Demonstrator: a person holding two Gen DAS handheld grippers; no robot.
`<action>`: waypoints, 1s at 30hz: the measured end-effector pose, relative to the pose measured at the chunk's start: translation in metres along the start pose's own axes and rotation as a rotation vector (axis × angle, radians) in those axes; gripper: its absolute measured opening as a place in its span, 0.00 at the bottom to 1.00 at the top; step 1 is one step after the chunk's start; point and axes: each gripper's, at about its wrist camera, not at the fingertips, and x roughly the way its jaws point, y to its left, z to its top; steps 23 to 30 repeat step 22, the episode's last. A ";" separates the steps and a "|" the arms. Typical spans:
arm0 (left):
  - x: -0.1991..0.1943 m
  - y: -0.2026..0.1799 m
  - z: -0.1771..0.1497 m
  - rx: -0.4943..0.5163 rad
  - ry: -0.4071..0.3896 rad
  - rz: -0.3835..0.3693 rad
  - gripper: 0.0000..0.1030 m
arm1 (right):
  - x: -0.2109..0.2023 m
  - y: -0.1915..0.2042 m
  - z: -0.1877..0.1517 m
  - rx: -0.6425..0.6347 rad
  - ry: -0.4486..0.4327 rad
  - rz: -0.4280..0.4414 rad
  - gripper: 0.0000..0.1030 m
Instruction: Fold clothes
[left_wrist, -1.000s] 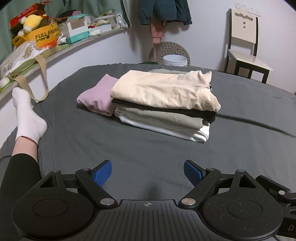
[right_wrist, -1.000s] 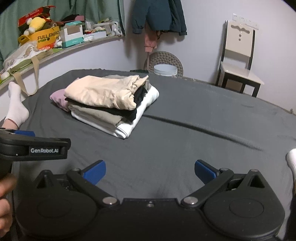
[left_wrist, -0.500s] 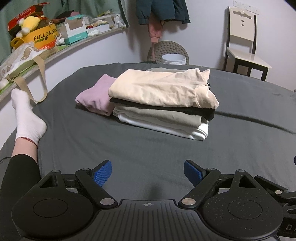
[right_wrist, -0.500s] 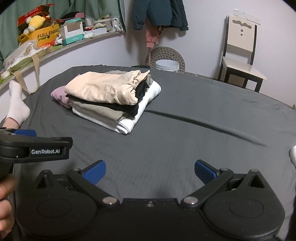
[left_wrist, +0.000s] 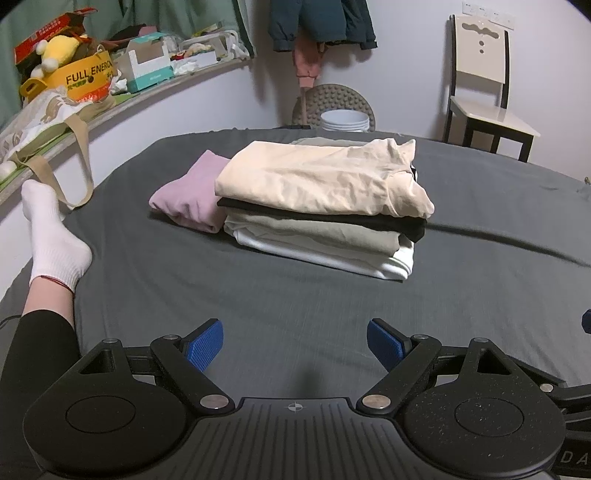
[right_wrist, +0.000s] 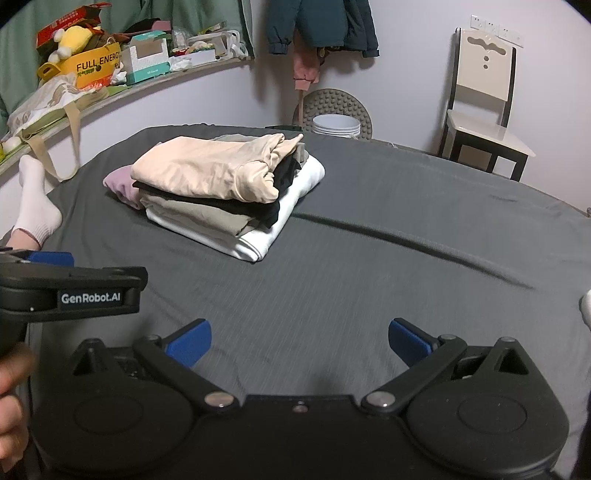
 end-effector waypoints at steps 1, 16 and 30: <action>0.000 0.000 0.000 -0.001 0.001 -0.001 0.83 | 0.000 0.000 0.000 0.000 0.001 0.001 1.00; 0.003 0.001 -0.001 -0.013 0.018 -0.008 0.83 | 0.002 0.001 -0.001 0.002 0.011 0.001 1.00; 0.003 0.000 -0.001 -0.010 0.019 -0.011 0.83 | 0.003 0.002 -0.002 0.000 0.024 0.009 1.00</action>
